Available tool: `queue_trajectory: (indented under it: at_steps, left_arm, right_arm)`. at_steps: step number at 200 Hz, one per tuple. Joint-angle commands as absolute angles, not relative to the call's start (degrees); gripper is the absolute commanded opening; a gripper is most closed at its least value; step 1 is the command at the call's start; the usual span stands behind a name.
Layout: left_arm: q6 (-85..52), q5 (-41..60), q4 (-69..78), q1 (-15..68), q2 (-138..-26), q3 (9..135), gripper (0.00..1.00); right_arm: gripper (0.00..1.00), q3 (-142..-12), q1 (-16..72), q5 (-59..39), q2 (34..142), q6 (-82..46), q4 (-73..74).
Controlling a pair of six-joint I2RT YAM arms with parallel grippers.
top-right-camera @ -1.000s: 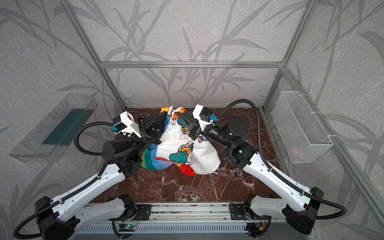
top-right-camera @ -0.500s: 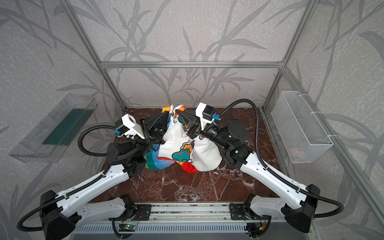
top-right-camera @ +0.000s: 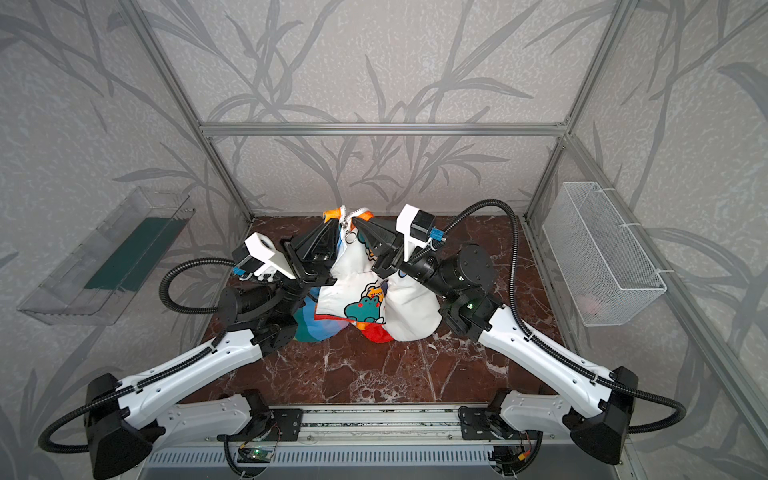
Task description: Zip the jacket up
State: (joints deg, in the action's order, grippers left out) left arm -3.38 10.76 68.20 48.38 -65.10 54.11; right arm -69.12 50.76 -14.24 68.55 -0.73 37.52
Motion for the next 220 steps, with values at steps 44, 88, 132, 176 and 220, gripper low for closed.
queue_trajectory:
  at_steps: [44,88,132,176,220]
  left_arm:
    - [-1.6,10.6,70.6,50.5,-66.5,57.8,0.00]
    - [-1.4,9.3,71.4,52.5,-67.3,58.2,0.00]
    - [4.7,3.9,70.8,53.9,-67.6,57.8,0.00]
    - [10.8,0.8,73.0,55.2,-69.6,58.9,0.00]
    - [12.2,1.3,76.9,55.2,-72.6,61.2,0.00]
  right_arm:
    - [0.00,-68.5,53.5,-9.5,69.7,0.5,50.8]
    - [0.00,-68.1,54.2,-6.6,70.0,4.0,53.2]
    - [0.00,-67.3,55.5,-5.0,70.0,3.5,56.0]
    - [0.00,-67.1,56.2,-4.1,69.8,0.6,57.5]
    - [0.00,-67.8,56.7,-2.9,71.2,-2.3,61.9]
